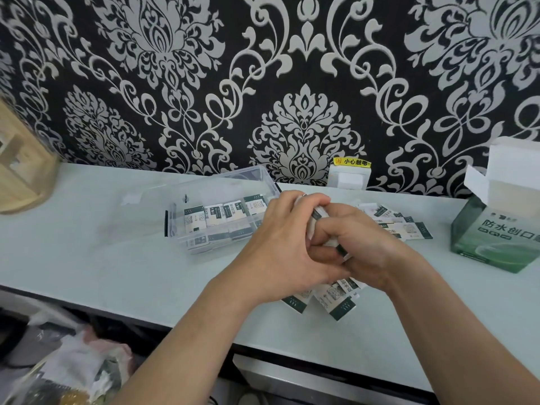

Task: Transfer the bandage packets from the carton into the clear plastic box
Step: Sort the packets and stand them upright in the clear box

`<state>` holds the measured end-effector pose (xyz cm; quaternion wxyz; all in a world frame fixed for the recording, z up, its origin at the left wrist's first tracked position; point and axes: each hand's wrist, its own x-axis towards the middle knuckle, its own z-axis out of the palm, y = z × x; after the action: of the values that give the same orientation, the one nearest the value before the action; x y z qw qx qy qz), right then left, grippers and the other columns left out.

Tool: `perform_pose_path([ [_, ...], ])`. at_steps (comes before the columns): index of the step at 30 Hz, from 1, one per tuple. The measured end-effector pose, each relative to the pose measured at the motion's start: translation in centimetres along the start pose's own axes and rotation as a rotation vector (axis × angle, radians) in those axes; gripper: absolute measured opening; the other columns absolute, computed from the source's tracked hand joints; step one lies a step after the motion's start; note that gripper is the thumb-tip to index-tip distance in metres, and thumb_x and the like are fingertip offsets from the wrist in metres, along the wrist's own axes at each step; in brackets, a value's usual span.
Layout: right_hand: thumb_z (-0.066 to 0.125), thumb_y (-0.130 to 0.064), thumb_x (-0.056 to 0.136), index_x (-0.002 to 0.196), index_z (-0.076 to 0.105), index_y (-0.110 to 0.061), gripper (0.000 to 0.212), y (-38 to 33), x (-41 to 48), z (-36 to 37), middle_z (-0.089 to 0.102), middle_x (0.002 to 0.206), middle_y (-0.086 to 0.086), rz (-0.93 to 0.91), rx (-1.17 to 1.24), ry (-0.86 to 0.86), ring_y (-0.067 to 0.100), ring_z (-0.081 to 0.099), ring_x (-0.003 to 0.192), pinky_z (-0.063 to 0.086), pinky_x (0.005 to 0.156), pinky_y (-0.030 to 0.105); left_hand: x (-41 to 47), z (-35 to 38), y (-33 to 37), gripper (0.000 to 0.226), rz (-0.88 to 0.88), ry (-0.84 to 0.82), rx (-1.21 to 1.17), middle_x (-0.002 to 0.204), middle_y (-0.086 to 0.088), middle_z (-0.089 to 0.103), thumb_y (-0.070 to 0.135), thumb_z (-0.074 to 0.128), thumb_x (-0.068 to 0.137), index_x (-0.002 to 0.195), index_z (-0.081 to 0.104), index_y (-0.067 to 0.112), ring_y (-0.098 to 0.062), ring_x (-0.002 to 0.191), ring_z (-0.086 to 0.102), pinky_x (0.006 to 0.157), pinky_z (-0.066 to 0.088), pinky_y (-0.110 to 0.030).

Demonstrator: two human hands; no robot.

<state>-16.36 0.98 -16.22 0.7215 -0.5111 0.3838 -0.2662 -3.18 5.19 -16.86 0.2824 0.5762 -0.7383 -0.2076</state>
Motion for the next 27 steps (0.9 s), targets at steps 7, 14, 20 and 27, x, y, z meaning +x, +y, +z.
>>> perform_pose_path([
  [7, 0.037, 0.006, 0.067, 0.089, 0.064, -0.007, 0.038, -0.5, -1.1, -0.4, 0.053, 0.064, 0.015, -0.001, 0.062, -0.381, 0.007, 0.024, 0.032, 0.011, 0.039, 0.017, -0.4, -2.5, -0.9, 0.014, -0.045, 0.015, -0.621, 0.076, -0.006, 0.060, 0.013, 0.058, 0.095, 0.106, 0.066, 0.018, -0.025, 0.053, 0.059, 0.050, 0.042, -0.020],
  [14, 0.052, 0.000, 0.086, 0.112, 0.046, -0.014, 0.031, -0.2, -0.8, 1.6, 0.067, 0.090, 0.019, -0.048, -0.073, -0.140, 0.029, 0.065, 0.055, 0.048, 0.043, 0.029, -0.8, -4.3, -2.0, 0.015, -0.152, 0.144, -0.642, 0.053, -0.003, 0.060, 0.000, 0.066, 0.087, 0.085, 0.072, 0.013, -0.012, 0.037, 0.051, 0.039, 0.037, -0.020],
  [20, 0.066, -0.045, 0.082, 0.082, 0.038, -0.029, 0.032, -0.8, -1.4, 4.7, 0.049, 0.075, -0.013, -0.518, -1.277, 0.291, 0.008, 0.043, 0.064, 0.032, 0.056, 0.026, -0.7, -5.8, -3.2, 0.013, -0.248, 0.251, -0.563, 0.050, 0.001, 0.057, 0.002, 0.069, 0.085, 0.081, 0.072, 0.013, -0.011, 0.039, 0.049, 0.039, 0.039, -0.020],
  [27, 0.055, -0.042, 0.088, 0.081, 0.033, -0.029, 0.027, -3.9, -0.8, 8.0, 0.046, 0.070, -0.008, -0.569, -1.571, 0.245, 0.019, 0.049, 0.074, 0.037, 0.062, 0.033, -1.1, -9.0, -3.8, 0.008, -0.331, 0.169, -0.676, 0.060, -0.006, 0.059, 0.000, 0.066, 0.086, 0.084, 0.071, 0.006, -0.010, 0.042, 0.049, 0.041, 0.041, -0.018],
])
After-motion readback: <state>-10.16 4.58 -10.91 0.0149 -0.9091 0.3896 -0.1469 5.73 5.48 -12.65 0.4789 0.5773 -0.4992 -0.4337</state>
